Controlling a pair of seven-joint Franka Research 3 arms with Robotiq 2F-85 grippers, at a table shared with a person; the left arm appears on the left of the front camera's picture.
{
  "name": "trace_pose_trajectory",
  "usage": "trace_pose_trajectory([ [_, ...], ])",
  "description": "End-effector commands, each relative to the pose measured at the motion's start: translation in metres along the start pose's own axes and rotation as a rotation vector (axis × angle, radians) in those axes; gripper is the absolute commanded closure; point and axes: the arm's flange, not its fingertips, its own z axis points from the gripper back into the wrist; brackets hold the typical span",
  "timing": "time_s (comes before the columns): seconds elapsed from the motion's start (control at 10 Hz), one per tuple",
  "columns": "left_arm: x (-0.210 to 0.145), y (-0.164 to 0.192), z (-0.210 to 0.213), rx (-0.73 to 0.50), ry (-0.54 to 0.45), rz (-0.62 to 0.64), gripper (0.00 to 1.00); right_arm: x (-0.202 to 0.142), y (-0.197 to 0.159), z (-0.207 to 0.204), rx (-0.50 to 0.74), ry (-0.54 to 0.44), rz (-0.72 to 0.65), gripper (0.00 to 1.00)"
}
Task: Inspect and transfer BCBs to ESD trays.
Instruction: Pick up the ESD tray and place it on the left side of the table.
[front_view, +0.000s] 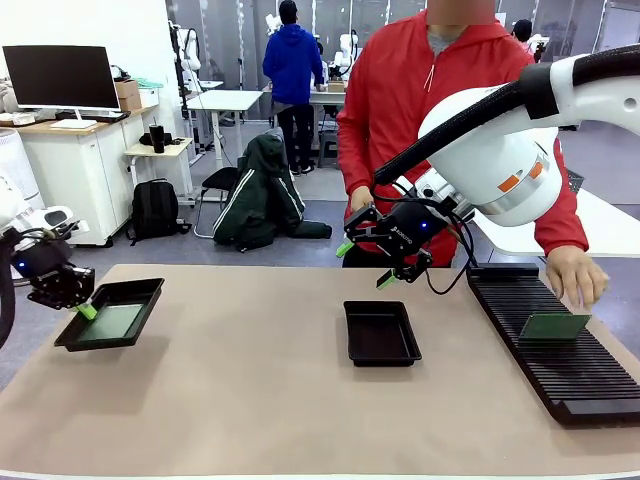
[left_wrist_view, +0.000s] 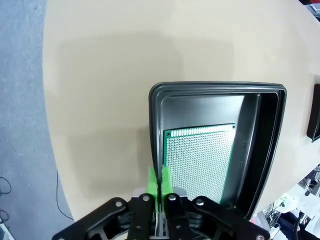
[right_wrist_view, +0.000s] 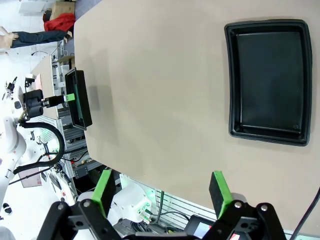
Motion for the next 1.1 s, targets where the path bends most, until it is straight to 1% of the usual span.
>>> trace_pose_trajectory([
  [0.0,-0.001,0.005,-0.009,0.028,0.001,-0.01,0.96,-0.001,-0.001,0.0,0.0,0.001,0.0,0.0],
  [0.2,0.001,0.011,-0.015,0.047,0.007,0.001,0.96,-0.001,-0.001,0.0,0.0,0.001,0.0,0.0],
  [0.4,0.002,0.014,-0.022,0.065,-0.01,0.007,0.96,-0.001,-0.001,0.0,0.0,0.001,0.0,0.0],
  [0.6,0.0,0.012,-0.029,0.104,-0.039,0.02,0.96,-0.001,-0.001,0.0,0.0,0.001,0.0,0.0],
  [1.0,0.002,0.006,-0.042,0.134,-0.033,0.029,0.96,-0.001,-0.001,0.0,0.0,0.001,0.0,0.0],
])
